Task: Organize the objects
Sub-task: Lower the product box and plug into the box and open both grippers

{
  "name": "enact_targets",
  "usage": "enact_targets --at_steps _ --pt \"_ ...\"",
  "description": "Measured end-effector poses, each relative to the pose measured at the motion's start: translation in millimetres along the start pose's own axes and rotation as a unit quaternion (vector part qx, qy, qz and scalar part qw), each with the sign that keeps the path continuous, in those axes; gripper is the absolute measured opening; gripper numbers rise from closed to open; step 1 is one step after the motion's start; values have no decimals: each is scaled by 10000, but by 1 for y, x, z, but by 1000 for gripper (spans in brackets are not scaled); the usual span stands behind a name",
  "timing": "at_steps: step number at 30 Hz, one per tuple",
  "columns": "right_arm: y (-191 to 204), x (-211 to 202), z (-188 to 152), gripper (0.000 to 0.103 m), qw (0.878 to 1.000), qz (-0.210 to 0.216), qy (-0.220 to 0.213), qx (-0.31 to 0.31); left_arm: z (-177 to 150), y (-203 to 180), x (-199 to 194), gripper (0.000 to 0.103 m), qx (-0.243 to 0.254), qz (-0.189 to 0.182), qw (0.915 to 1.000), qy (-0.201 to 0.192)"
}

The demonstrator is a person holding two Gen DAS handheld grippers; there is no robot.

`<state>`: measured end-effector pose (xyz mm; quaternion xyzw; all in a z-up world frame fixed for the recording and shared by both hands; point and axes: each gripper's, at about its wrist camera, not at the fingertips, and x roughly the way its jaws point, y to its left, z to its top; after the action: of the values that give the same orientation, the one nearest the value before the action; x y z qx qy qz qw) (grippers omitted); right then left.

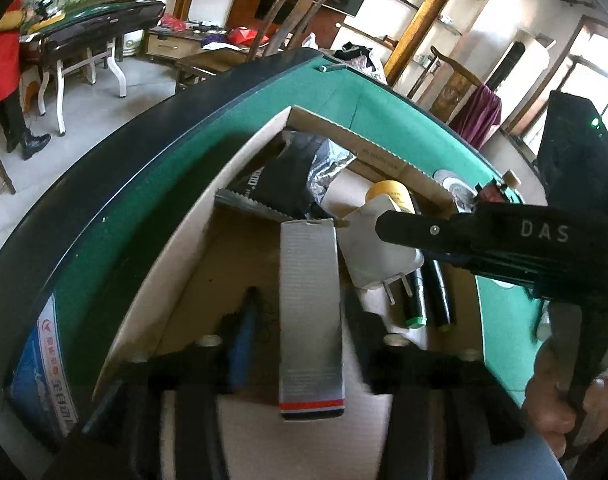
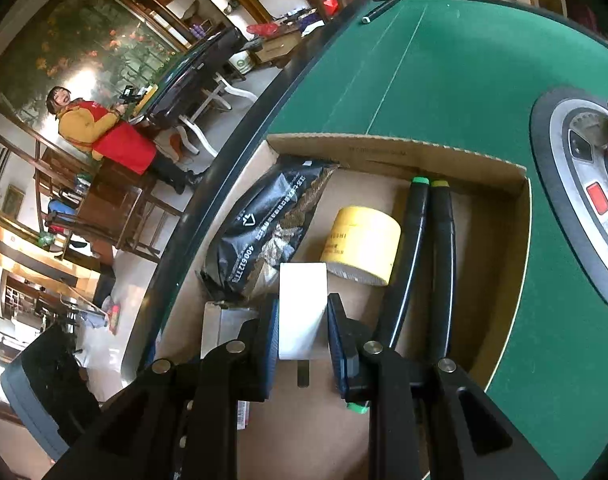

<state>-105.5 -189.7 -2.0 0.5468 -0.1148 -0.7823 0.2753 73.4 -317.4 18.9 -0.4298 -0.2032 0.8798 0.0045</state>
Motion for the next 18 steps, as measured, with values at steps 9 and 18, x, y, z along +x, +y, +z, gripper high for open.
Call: enact_targets --at_steps 9,18 --pt "3 -20 2 43 9995 73 -273 -126 -4 2 -27 76 -202 -88 9994 -263" --pt "-8 -95 -20 79 9925 -612 -1011 -319 -9 0 -50 80 -321 -139 9987 -374"
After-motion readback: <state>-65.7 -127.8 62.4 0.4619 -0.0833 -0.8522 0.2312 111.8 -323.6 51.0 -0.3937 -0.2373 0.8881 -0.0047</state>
